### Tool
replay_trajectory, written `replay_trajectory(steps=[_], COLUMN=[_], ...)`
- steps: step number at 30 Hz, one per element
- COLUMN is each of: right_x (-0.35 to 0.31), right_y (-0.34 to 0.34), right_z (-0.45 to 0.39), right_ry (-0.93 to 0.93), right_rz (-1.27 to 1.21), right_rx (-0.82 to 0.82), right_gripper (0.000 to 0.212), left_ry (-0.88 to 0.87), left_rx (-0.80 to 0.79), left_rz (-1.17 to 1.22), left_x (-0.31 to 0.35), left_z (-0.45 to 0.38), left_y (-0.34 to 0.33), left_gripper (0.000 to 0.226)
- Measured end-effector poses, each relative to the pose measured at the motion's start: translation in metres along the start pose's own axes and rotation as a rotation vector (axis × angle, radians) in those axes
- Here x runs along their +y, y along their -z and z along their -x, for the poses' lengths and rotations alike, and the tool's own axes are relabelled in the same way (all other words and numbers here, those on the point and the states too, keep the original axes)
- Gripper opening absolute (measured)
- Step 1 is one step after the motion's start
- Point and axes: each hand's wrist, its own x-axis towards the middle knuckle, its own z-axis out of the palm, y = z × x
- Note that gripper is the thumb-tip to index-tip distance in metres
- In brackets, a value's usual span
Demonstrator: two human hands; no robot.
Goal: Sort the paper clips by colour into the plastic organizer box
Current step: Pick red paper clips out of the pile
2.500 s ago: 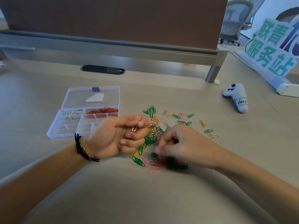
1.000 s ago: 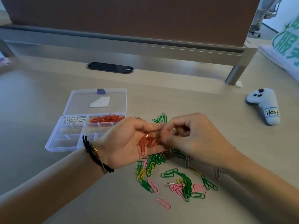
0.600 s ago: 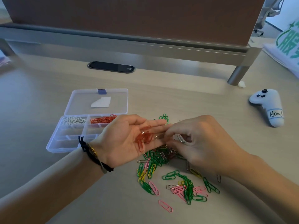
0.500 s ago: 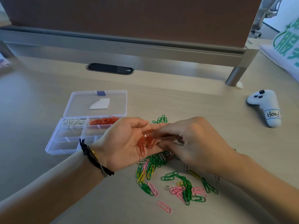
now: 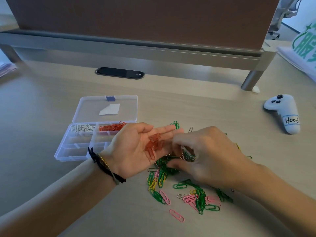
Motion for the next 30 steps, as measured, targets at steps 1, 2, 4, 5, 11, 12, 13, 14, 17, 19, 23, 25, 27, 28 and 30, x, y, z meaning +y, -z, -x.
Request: replay_trajectory(steps=[1,2,4,5,11,12,13,14,17,19,23,25,27,28,30], right_x=[-0.005,-0.008,-0.007,-0.005,0.016,0.021,0.026,0.029,0.03,0.027,0.034,0.034,0.03,0.026,0.023], right_y=[-0.003,-0.007,-0.013,-0.012,0.016,0.016,0.016,0.013,0.0,-0.004,0.002,0.007,0.006,0.004,-0.004], right_z=[-0.005,-0.011,-0.02,-0.023,-0.012,-0.006,0.001,0.007,0.018,0.021,0.025,0.025,0.024,0.022,0.018], right_ry=[0.015,0.04,0.047,0.014,-0.217,-0.248,-0.28,-0.307,-0.281,-0.248,-0.307,-0.309,-0.231,-0.184,-0.077], right_rz=[0.008,0.019,0.044,0.058,-0.22,-0.244,-0.237,-0.211,-0.036,0.071,0.16,0.153,0.126,0.128,0.228], right_rx=[0.008,0.019,0.032,0.027,0.059,0.035,-0.005,-0.056,-0.219,-0.269,-0.281,-0.263,-0.227,-0.236,-0.275], right_gripper=[0.03,0.031,0.028,0.027,0.035,0.031,0.027,0.023,0.009,0.005,0.007,0.007,0.014,0.017,0.019], left_ry=[0.004,0.013,-0.015,-0.036,-0.092,-0.098,-0.104,-0.093,-0.009,0.034,0.01,0.015,0.033,0.037,-0.01], left_rx=[0.004,-0.006,-0.016,-0.019,0.047,0.081,0.109,0.112,-0.01,-0.084,-0.078,-0.061,-0.057,-0.06,-0.05], left_rz=[-0.003,0.002,0.003,0.033,0.197,0.201,0.177,0.123,-0.076,-0.146,-0.266,-0.292,-0.316,-0.34,-0.48], left_x=[-0.002,-0.004,-0.011,-0.014,-0.017,-0.013,-0.009,-0.006,0.0,0.0,0.002,0.004,0.006,0.006,0.007], left_z=[-0.002,-0.005,-0.007,-0.007,-0.01,-0.01,-0.011,-0.011,-0.012,-0.013,-0.015,-0.018,-0.018,-0.019,-0.021], left_y=[-0.001,-0.002,-0.008,-0.011,-0.008,-0.006,-0.004,-0.003,-0.003,-0.006,-0.004,-0.001,0.0,0.0,0.0], left_gripper=[0.051,0.051,0.055,0.053,0.035,0.034,0.039,0.044,0.045,0.032,0.018,0.03,0.031,0.029,0.025])
